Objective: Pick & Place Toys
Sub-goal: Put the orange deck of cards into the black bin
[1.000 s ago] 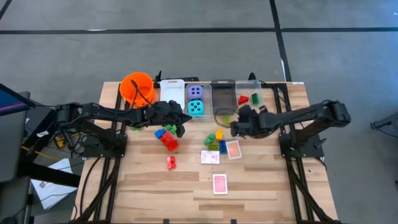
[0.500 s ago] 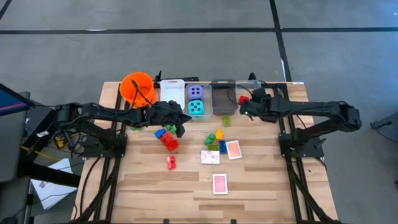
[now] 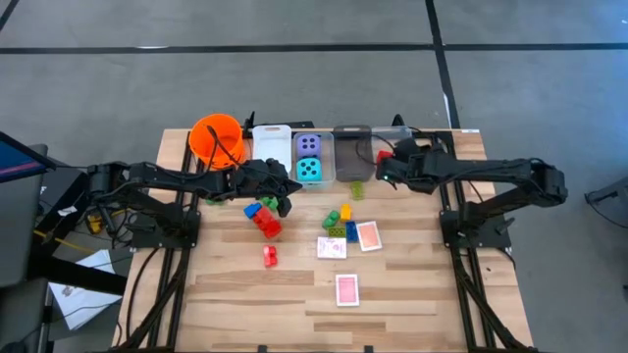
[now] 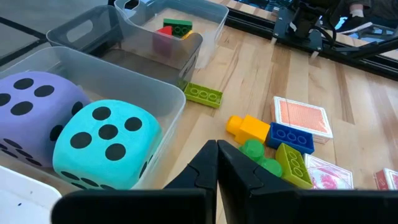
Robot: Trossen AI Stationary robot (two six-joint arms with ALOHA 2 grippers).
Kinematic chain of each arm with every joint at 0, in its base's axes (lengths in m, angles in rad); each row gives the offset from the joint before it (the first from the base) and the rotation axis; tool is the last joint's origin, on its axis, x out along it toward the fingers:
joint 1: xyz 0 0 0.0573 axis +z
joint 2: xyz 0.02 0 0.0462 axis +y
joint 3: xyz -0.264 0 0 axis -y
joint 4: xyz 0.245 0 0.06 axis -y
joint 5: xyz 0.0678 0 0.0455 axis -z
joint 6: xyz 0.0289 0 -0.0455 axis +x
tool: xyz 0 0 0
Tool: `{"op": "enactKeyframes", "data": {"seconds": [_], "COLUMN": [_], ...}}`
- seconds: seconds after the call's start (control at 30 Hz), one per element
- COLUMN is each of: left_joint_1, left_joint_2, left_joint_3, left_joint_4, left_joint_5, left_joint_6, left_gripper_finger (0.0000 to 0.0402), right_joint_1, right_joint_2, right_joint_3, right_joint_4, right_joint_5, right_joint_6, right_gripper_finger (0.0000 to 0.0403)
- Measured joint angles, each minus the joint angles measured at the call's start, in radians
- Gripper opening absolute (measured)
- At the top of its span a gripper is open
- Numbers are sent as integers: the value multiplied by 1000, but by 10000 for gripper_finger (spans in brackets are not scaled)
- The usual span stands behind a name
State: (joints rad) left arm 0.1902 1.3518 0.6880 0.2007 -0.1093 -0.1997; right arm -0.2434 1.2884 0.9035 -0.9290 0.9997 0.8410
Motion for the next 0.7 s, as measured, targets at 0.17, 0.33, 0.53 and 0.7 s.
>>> {"op": "enactKeyframes", "data": {"seconds": [0.17,0.33,0.53,0.7], "left_joint_1": [0,0,0,0], "left_joint_2": [0,0,0,0], "left_joint_3": [0,0,0,0], "left_joint_4": [0,0,1,37], "left_joint_5": [-1,-5,-4,-4], "left_joint_6": [0,0,0,0], "left_gripper_finger": [0,0,0,0], "right_joint_1": [135,344,597,727], "right_joint_2": [0,0,50,173], "right_joint_3": [0,0,0,0], "right_joint_4": [2,2,10,23], "right_joint_5": [-1,43,83,84], "right_joint_6": [5,137,411,646], "right_gripper_finger": [264,265,266,266]}}
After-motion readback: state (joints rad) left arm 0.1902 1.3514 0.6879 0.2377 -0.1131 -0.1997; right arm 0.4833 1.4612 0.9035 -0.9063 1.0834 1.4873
